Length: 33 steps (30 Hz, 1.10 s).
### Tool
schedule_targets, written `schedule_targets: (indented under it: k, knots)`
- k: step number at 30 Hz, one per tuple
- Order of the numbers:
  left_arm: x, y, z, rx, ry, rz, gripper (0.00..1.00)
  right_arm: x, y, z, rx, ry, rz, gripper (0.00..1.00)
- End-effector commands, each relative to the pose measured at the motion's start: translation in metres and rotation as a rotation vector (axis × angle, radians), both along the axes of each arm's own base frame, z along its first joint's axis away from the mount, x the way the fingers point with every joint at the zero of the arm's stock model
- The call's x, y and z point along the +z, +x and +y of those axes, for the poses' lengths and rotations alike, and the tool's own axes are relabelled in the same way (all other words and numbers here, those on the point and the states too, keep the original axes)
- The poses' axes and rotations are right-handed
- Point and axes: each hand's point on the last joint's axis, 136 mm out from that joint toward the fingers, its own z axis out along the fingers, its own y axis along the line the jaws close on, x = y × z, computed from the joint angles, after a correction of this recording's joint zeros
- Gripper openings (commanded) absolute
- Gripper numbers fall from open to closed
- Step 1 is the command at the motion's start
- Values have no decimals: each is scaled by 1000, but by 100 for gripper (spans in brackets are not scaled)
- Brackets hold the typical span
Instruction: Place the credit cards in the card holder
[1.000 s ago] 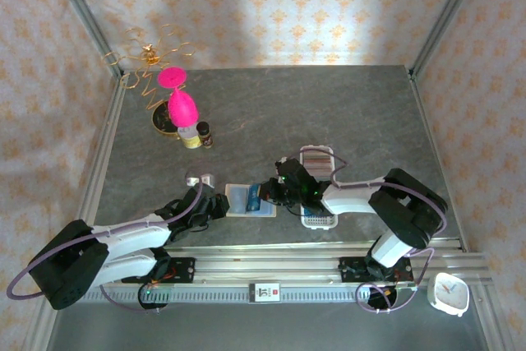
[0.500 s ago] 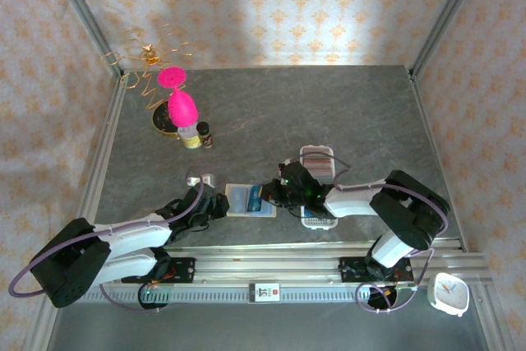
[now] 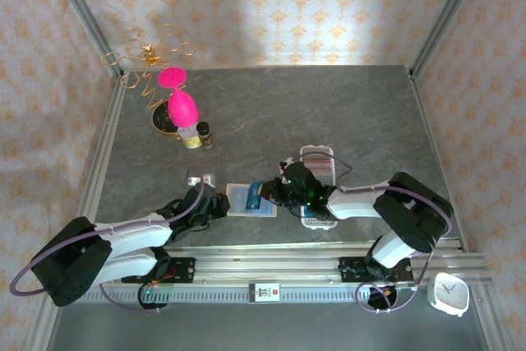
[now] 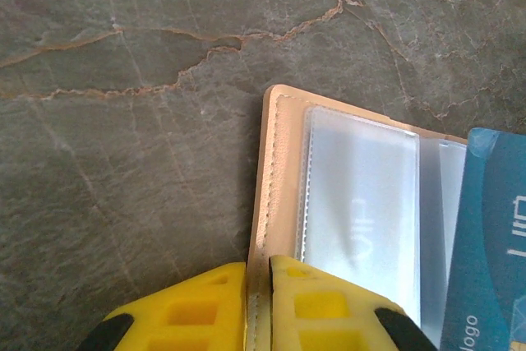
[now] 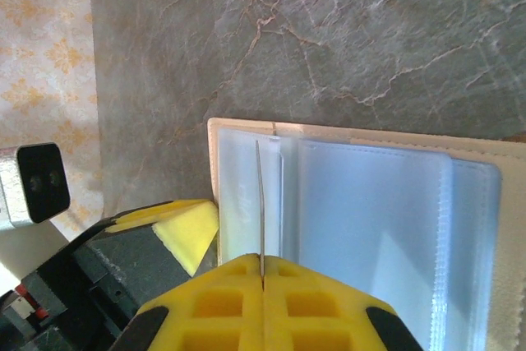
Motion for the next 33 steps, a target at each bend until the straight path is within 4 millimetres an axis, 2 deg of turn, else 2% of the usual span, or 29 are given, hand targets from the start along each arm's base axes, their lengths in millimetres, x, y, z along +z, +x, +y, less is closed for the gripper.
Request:
schedule_targets:
  k: [1, 17, 30, 33]
  knots:
    - [0, -6, -14, -59, -47, 24, 13, -7, 2, -1, -17, -13, 3, 0]
    - [-2, -7, -12, -54, -43, 26, 13, -23, 0, -15, -28, -121, -4, 0]
    - [-2, -8, -12, -55, -45, 27, 13, -19, 1, -12, -5, -139, -27, 0]
    - [-2, -8, -11, -55, -43, 28, 13, -17, 6, -20, -17, -208, -59, 0]
